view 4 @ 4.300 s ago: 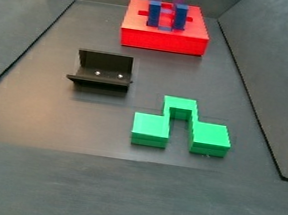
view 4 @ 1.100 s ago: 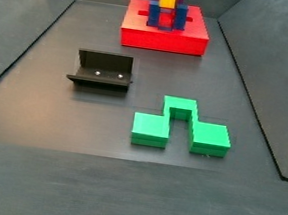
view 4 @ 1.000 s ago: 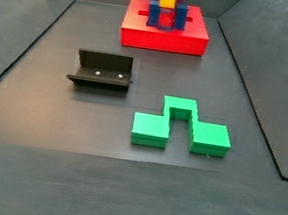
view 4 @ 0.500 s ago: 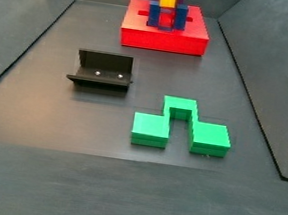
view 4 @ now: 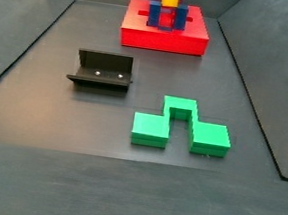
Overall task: Pick up the yellow object. Move up. Move to above the board. Insert the yellow object.
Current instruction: Insert the yellow object.
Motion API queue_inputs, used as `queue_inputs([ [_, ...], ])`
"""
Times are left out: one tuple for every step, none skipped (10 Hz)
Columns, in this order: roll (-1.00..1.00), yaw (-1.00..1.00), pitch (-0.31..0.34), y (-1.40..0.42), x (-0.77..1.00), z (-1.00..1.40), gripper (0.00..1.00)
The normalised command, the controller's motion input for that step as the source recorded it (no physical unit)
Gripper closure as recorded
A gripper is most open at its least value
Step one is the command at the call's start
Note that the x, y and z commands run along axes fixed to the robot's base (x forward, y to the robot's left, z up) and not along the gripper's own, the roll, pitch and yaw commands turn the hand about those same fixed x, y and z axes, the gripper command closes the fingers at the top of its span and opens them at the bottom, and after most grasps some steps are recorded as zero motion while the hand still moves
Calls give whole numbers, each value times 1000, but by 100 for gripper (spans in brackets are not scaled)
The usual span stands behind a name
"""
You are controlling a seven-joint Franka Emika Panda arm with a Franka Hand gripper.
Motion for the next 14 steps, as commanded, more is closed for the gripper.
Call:
queue_inputs([
  [113,11,0,-60,69,-243,100],
  [61,0,0,-103,111,-294,100],
  [53,0,0,-74,143,-214,100],
  [47,0,6,-83,157,-166,100],
  [46,-26,9,-97,134,-117,100],
  [23,-43,7,-46,154,-174,100],
  [131,-71,0,-97,54,-260,100],
  [0,-60,4,0,69,-289,100],
  [0,-40,16,0,34,-220,100],
  [-63,-26,37,0,80,-151,100],
  [-160,0,54,94,120,-80,100],
  [-233,-17,59,137,71,-97,100],
  [-277,-20,44,137,34,-91,100],
  [-319,-6,4,120,0,-51,100],
])
